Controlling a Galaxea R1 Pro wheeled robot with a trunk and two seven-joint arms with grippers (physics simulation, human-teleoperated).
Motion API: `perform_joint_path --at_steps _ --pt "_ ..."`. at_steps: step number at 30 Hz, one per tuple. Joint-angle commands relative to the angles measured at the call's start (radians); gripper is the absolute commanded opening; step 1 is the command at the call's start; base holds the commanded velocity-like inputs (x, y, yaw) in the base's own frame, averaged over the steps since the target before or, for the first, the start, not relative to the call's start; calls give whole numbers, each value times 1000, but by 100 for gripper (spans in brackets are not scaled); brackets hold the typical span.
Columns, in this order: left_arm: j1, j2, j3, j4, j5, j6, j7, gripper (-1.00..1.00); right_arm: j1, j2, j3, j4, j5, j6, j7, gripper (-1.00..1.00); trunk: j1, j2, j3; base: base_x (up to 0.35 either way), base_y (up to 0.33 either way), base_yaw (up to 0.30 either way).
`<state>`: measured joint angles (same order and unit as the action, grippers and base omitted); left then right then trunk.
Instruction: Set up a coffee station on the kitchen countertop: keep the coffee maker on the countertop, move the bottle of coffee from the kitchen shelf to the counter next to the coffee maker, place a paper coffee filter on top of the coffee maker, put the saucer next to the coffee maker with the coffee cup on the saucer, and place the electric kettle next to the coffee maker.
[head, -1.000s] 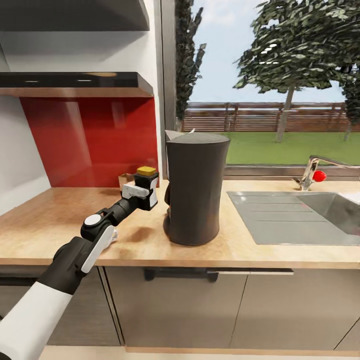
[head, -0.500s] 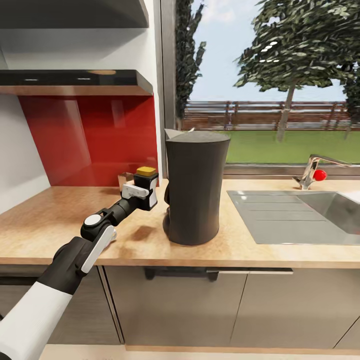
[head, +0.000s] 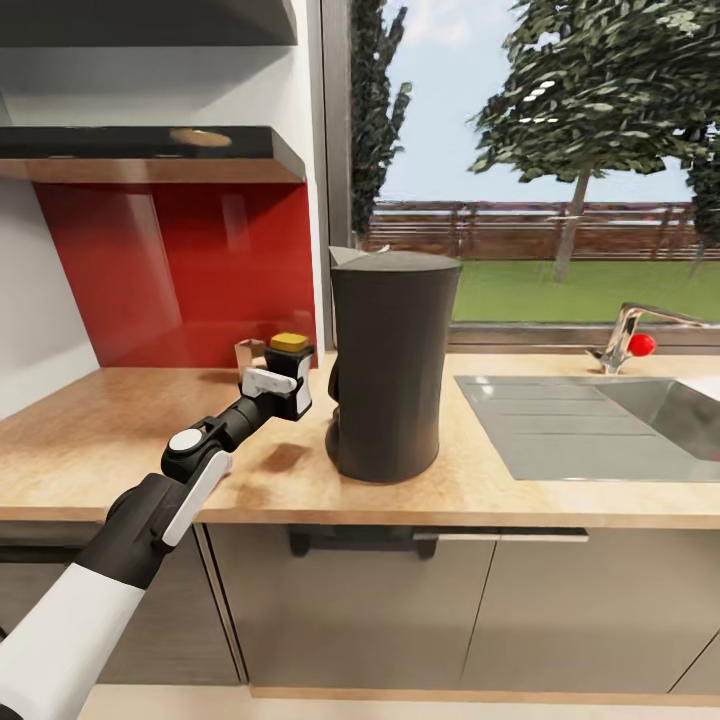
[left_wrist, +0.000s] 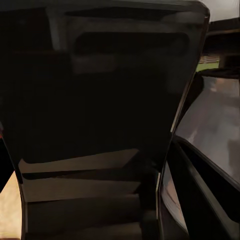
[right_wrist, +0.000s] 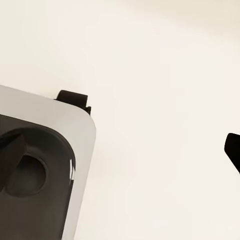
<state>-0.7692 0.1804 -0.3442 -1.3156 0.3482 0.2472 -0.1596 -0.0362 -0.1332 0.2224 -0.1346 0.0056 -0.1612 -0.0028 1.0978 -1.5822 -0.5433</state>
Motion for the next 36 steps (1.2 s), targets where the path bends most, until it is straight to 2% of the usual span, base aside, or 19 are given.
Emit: perform_joint_path --at_steps 1,5,11,17,20,29,32,36 --pt "-1 1 -1 -1 9 6 0 -100 -1 0 3 1 1 -3 0 100 4 -8 -4 0 0 0" --pt "-1 1 -1 -1 9 6 0 -100 -1 0 3 0 1 -3 0 100 19 -36 -17 0 0 0" --pt "-1 1 -1 -1 9 6 0 -100 -1 0 3 1 1 -3 0 100 19 -36 -17 0 0 0" --pt "-1 1 -1 -1 9 6 1 -100 -1 0 3 1 1 -3 0 100 42 -78 -36 0 0 0" --pt "-1 1 -1 -1 9 6 1 -100 -1 0 3 1 1 -3 0 100 42 -78 -36 0 0 0" --pt "-1 1 -1 -2 9 6 1 -100 -1 0 3 1 1 -3 0 100 77 -141 -64 0 0 0" --pt "-1 1 -1 -2 9 6 1 -100 -1 0 3 0 1 -3 0 100 77 -141 -64 0 0 0" --pt "-1 1 -1 -2 9 6 1 -100 -1 0 3 1 1 -3 0 100 92 -169 -76 0 0 0"
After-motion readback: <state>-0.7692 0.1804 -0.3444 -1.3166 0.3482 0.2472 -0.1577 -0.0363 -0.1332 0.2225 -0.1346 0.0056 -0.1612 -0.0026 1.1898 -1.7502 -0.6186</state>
